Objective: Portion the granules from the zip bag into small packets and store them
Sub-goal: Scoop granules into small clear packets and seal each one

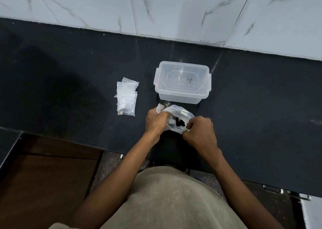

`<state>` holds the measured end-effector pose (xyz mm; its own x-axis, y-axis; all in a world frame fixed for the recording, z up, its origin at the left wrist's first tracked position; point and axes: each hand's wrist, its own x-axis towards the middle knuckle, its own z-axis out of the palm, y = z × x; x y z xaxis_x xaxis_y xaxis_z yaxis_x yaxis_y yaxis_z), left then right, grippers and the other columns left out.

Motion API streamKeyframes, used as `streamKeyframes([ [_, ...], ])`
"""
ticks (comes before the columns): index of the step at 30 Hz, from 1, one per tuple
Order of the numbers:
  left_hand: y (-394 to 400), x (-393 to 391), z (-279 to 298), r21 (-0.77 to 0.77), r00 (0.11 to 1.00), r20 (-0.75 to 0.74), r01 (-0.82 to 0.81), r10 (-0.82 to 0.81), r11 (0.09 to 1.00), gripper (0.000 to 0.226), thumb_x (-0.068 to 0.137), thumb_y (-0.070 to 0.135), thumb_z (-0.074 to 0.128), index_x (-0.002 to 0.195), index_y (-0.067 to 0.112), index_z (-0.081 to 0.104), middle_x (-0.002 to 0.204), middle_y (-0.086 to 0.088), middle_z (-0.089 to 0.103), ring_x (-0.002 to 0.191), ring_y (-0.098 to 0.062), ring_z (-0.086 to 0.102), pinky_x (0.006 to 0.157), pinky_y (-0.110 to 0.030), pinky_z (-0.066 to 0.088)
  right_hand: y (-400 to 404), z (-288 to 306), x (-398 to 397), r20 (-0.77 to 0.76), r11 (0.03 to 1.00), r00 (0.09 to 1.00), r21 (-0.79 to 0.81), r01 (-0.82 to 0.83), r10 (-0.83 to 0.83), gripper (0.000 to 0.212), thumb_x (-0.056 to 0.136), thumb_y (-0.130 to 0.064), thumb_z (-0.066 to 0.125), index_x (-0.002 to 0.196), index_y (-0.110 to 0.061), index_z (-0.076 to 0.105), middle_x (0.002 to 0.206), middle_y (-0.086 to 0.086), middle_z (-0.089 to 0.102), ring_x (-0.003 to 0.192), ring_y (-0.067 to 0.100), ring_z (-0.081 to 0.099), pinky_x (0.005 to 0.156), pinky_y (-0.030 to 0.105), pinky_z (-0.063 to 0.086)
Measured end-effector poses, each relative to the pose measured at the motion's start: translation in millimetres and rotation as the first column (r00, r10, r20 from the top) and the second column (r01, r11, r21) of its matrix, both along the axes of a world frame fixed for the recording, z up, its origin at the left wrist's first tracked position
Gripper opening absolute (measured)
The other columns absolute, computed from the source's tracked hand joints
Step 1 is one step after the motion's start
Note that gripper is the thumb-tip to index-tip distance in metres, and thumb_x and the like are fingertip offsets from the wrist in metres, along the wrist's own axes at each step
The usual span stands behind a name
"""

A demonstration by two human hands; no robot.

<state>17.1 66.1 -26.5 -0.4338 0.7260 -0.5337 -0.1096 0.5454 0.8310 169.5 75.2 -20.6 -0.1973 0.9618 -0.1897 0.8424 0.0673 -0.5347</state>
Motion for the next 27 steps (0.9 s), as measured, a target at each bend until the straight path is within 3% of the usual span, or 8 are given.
streamKeyframes([
  [3,-0.7,0.1,-1.9,-0.018,1.0,-0.011,0.023,-0.024,1.0,0.011,0.073,0.016,0.064,0.077,0.017,0.074,0.078,-0.002,0.076,0.079,-0.021,0.072,0.07,-0.032,0.055,-0.6,-1.2,1.1,-0.003,1.0,1.0,-0.008,0.002,-0.003,0.005,0.064,-0.004,0.069,0.067,0.0,0.071,0.065,0.013,0.067,0.057,0.024,0.064,0.055,0.042,0.061],
  [9,-0.3,-3.1,-4.2,0.021,1.0,-0.002,-0.003,0.003,1.0,0.023,0.079,-0.004,0.06,0.09,0.011,0.074,0.081,-0.005,0.072,0.073,-0.015,0.068,0.063,-0.028,0.058,1.1,0.4,3.6,0.002,1.0,1.0,-0.01,0.016,-0.016,0.01,0.067,-0.007,0.071,0.071,0.003,0.071,0.066,0.015,0.067,0.057,0.026,0.064,0.056,0.046,0.06],
  [12,2.0,-3.8,-7.6,0.013,0.999,-0.025,-0.027,0.027,1.0,0.023,0.08,-0.004,0.06,0.088,0.015,0.072,0.086,-0.011,0.075,0.076,-0.02,0.07,0.068,-0.037,0.062,2.1,0.4,2.6,0.001,1.0,1.0,-0.011,0.01,-0.01,0.01,0.068,-0.007,0.072,0.071,0.002,0.072,0.066,0.014,0.067,0.059,0.025,0.065,0.059,0.045,0.061],
  [20,1.4,-5.2,-9.3,-0.169,0.989,-0.007,0.145,-0.149,0.975,0.027,0.079,0.021,0.066,0.104,0.011,0.069,0.1,-0.006,0.073,0.091,-0.021,0.07,0.073,-0.032,0.056,3.0,0.3,6.8,-0.103,0.997,0.992,-0.023,0.074,-0.076,0.008,0.066,-0.004,0.072,0.071,-0.007,0.077,0.063,0.001,0.068,0.057,0.012,0.061,0.055,0.025,0.053],
  [23,1.7,-0.9,-10.0,-0.217,0.981,-0.04,0.175,-0.188,0.96,0.021,0.078,0.016,0.068,0.099,0.01,0.069,0.094,-0.005,0.072,0.087,-0.02,0.069,0.07,-0.031,0.054,2.8,-0.3,8.3,-0.121,0.996,0.989,-0.038,0.079,-0.083,0.008,0.067,-0.005,0.074,0.072,-0.01,0.078,0.064,-0.002,0.069,0.058,0.01,0.063,0.059,0.028,0.057],
  [27,3.6,-0.1,-6.3,-0.112,0.992,0.022,0.128,-0.127,0.985,0.018,0.077,-0.001,0.062,0.086,0.013,0.068,0.083,-0.004,0.07,0.08,-0.02,0.068,0.066,-0.029,0.053,2.2,-0.3,8.3,-0.117,0.996,0.99,-0.054,0.078,-0.083,0.007,0.067,-0.004,0.074,0.072,-0.008,0.079,0.066,0.002,0.07,0.06,0.013,0.066,0.061,0.033,0.061],
])
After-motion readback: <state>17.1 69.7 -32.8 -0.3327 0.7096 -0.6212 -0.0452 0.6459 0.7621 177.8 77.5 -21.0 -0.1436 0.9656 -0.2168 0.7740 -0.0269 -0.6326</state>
